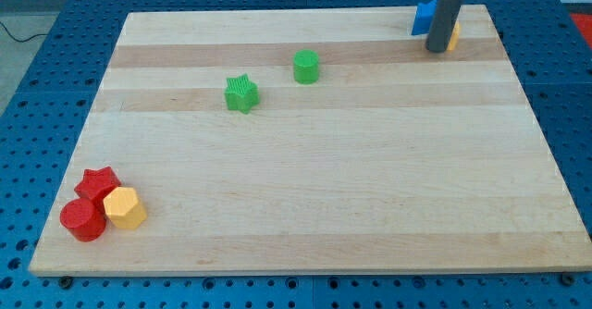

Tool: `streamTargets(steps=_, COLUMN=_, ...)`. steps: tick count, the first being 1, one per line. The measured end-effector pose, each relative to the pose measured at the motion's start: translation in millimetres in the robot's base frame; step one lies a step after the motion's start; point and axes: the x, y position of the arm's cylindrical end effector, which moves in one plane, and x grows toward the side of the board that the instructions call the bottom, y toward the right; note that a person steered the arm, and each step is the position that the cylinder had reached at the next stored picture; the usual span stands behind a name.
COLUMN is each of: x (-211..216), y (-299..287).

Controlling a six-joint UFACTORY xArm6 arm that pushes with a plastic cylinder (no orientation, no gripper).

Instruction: Move yellow heart into blue cube

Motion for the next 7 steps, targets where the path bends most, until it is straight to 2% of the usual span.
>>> streamTargets(steps=1, x=29.1, y=4.0)
streamTargets(steps=2, x=35.8, y=23.2)
streamTargets(steps=7, x=-10.8, y=5.5)
